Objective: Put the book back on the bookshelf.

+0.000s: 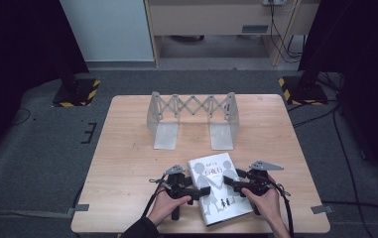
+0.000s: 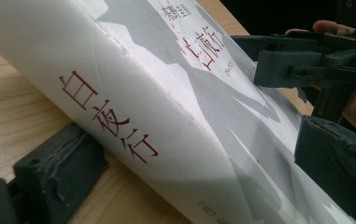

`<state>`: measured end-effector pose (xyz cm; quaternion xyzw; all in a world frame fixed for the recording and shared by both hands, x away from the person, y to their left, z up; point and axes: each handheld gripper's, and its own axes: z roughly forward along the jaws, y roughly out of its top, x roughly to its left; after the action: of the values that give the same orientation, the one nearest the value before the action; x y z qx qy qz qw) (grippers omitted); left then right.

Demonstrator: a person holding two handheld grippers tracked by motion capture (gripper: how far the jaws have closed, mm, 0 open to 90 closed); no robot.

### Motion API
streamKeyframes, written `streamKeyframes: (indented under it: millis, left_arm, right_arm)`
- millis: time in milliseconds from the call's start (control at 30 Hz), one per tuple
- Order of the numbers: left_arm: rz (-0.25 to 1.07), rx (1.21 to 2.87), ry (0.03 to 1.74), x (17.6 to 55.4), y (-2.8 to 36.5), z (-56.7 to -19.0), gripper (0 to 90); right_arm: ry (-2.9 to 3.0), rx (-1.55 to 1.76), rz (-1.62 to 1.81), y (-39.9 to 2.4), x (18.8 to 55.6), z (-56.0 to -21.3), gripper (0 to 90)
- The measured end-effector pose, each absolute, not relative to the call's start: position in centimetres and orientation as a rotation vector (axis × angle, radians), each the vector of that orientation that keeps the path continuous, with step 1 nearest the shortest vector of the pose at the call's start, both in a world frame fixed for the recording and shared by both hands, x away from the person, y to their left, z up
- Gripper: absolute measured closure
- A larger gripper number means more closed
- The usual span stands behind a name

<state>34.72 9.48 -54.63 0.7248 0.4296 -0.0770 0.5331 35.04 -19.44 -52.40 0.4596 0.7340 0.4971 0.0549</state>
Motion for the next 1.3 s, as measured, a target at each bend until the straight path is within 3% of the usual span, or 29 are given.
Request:
streamKeyframes:
  millis: [467,633,1100,1300]
  left_arm:
    - [-0.156,1.733,1.046,34.6,9.3,-54.5,1.4]
    - [-0.175,1.698,1.064,34.9,9.7,-54.7,9.3]
    - [-0.178,1.696,1.064,35.0,10.0,-54.7,12.3]
    - [-0.18,1.658,1.04,35.0,10.2,-54.2,16.5]
  right_arm:
    - [2.225,1.432,1.54,-19.3,35.2,-52.7,30.8]
    - [2.218,1.469,1.557,-19.3,35.3,-52.8,31.2]
    - [2.214,1.437,1.569,-18.9,35.2,-52.7,32.2]
    - [2.191,1.421,1.598,-19.1,35.1,-52.2,36.8]
